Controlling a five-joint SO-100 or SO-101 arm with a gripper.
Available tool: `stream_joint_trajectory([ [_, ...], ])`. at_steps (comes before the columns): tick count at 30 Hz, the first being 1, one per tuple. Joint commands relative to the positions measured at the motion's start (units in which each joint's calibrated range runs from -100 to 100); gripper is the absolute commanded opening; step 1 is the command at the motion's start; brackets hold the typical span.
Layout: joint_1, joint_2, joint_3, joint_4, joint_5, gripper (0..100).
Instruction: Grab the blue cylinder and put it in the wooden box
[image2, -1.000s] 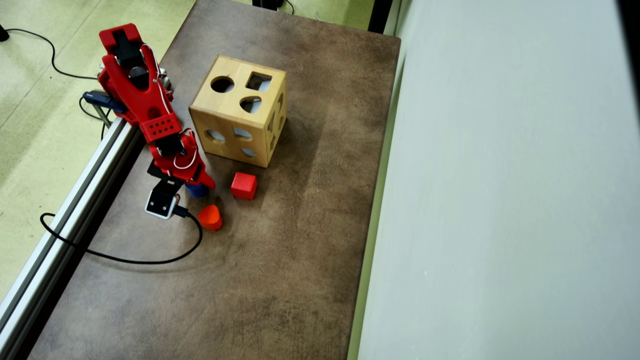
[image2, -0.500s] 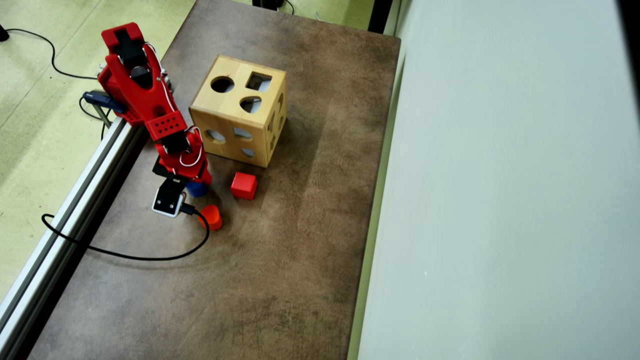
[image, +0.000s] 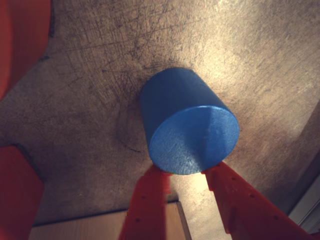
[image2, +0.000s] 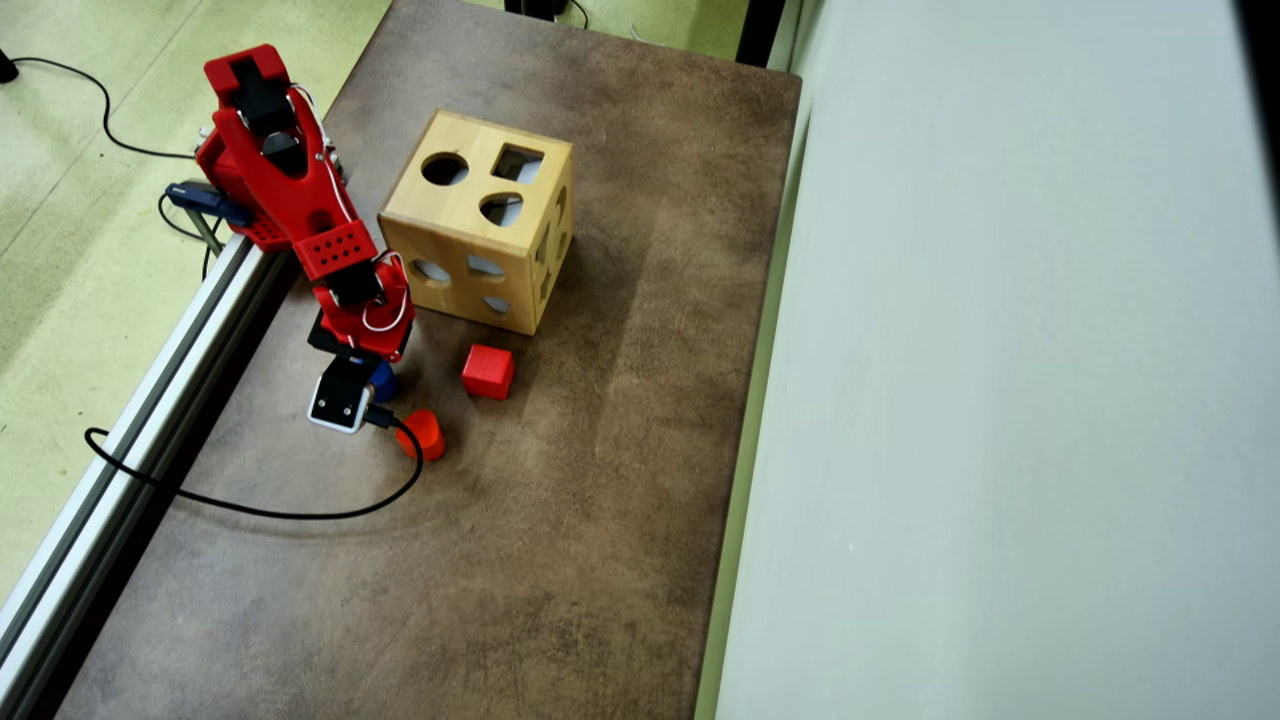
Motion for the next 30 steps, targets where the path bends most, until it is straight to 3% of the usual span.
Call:
stream_joint_trajectory([
  [1,-0.4,-1.1,-1.5,-0.4,-0.2,25],
  [5,-0.4,-0.7,-1.2,0.0,-0.2,34],
  [30,2.4,-1.3,0.1,4.9,0.3,33],
])
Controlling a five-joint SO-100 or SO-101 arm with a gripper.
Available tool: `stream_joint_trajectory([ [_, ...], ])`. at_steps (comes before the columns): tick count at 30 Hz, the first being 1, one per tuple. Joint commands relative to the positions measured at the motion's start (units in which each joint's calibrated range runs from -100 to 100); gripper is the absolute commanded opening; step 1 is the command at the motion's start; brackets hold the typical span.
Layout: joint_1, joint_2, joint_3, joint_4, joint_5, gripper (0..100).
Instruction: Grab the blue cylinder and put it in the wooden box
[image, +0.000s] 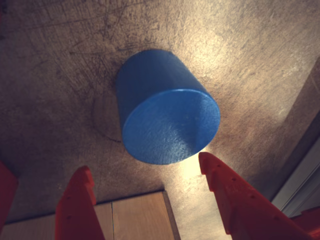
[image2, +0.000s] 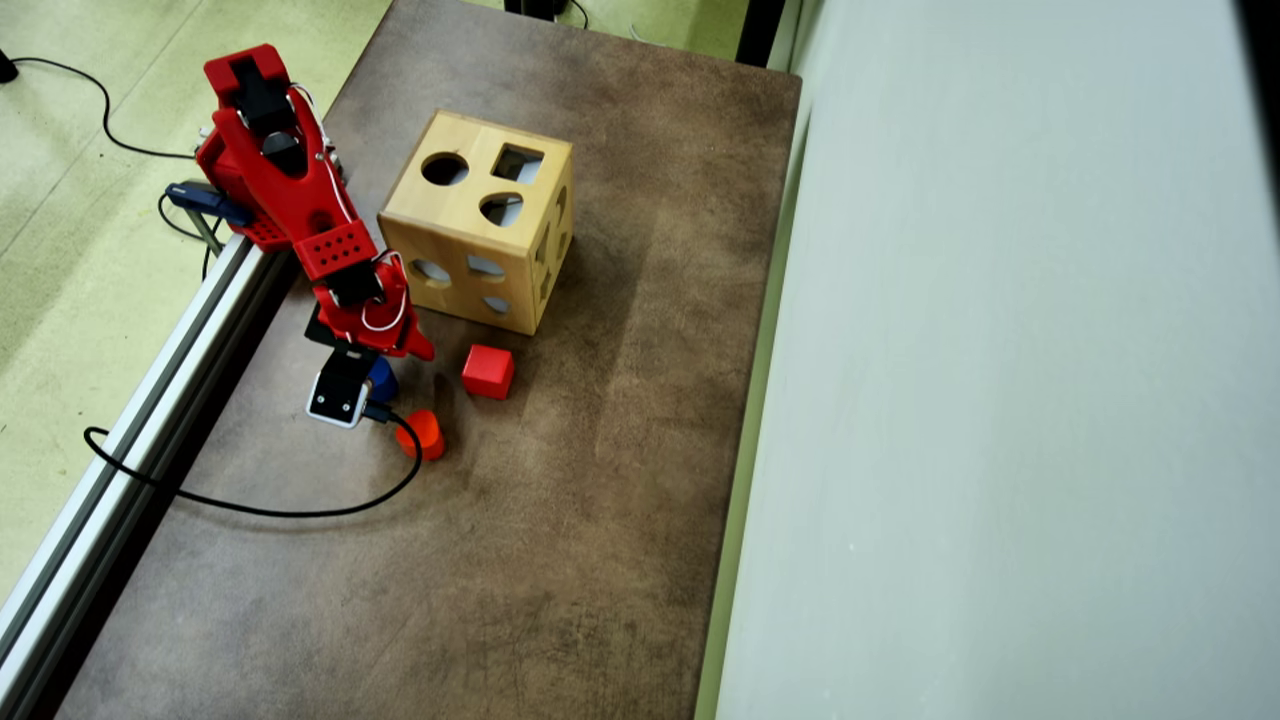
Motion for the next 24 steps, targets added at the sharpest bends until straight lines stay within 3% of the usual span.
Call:
stream_joint_trajectory([
  [1,2.4,-1.3,-0.2,0.6,0.2,33],
  [24,5.0,-5.4,-1.1,-0.5,0.1,33],
])
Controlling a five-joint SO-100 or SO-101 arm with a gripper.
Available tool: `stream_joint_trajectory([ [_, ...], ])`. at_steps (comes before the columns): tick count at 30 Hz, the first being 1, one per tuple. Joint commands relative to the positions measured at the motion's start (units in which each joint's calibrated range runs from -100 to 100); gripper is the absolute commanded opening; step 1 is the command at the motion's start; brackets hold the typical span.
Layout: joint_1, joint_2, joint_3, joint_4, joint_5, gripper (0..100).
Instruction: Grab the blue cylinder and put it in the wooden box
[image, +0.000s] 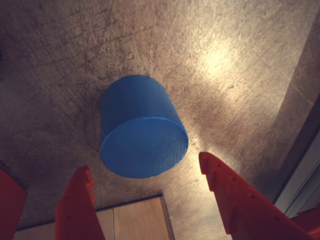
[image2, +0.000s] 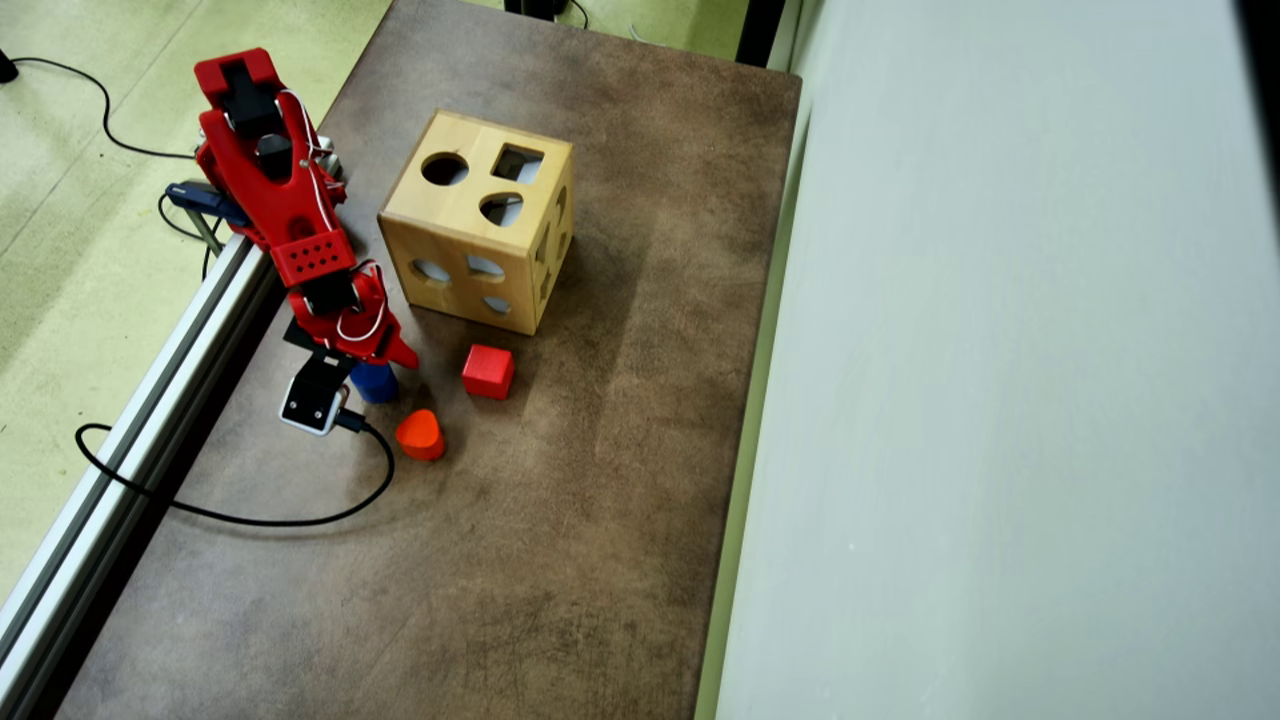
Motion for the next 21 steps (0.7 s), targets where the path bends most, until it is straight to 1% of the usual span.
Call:
stream_joint_trajectory([
  [1,0.9,-3.4,-1.2,-0.4,-0.2,33],
  [11,2.4,-3.1,-1.3,-0.7,-0.2,33],
  [16,2.4,-3.0,-0.6,-6.1,-0.2,33],
  [21,2.3,-2.9,-0.4,-6.9,-0.2,33],
])
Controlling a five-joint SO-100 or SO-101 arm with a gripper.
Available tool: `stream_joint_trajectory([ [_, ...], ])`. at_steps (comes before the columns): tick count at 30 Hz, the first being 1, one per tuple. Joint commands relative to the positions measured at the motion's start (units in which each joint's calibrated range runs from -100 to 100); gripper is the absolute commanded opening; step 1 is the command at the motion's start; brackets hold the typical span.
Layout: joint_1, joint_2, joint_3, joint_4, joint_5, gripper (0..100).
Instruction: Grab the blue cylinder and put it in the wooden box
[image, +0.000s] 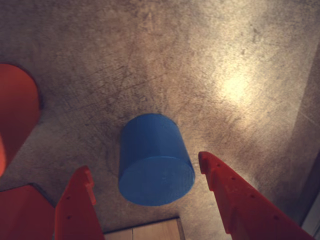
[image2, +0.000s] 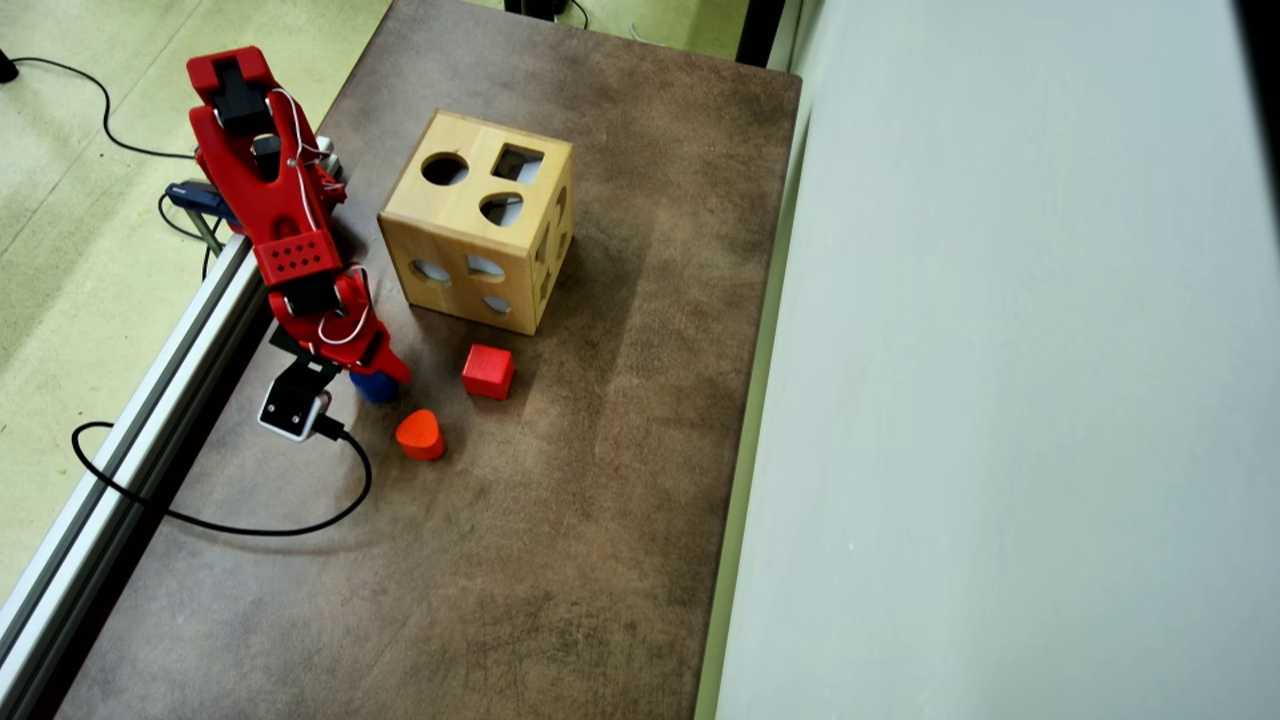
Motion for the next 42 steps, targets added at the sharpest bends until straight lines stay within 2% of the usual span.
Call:
stream_joint_trajectory([
  [1,-0.2,-2.9,-0.4,-0.7,0.2,33],
  [14,-0.8,-2.8,-0.4,-0.7,0.2,11],
  [20,-0.8,-3.0,-0.4,-0.6,0.1,2],
  [23,-0.8,-4.5,-0.5,0.7,0.1,2],
  [36,-4.4,-41.7,-0.4,12.7,-0.5,2],
  [42,-4.5,-58.3,-0.3,14.3,-3.8,2],
])
